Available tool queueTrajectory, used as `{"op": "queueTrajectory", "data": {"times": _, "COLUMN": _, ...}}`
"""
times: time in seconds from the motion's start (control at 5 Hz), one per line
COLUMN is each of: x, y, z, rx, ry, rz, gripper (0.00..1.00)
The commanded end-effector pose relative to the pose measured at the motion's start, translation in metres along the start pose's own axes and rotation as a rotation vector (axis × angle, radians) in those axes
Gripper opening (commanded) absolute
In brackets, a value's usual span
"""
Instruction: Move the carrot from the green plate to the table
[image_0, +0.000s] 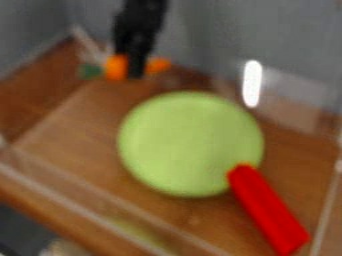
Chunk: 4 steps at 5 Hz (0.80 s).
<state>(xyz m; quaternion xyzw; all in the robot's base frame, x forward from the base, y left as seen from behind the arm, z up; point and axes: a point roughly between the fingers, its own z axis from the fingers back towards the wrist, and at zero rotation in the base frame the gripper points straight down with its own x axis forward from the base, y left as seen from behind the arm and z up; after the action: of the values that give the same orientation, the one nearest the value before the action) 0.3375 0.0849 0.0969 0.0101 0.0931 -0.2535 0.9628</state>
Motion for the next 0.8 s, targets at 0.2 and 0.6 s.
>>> {"op": "queueTrajectory", "data": {"times": 0.2, "x": -0.010, "y": 0.004, "z": 0.010, "rx": 0.052, "ry": -0.078, "rz": 0.095, "gripper": 0.00}}
{"op": "queueTrajectory", "data": {"times": 0.6, "x": -0.012, "y": 0.005, "z": 0.002, "rx": 0.050, "ry": -0.089, "rz": 0.136, "gripper": 0.00}}
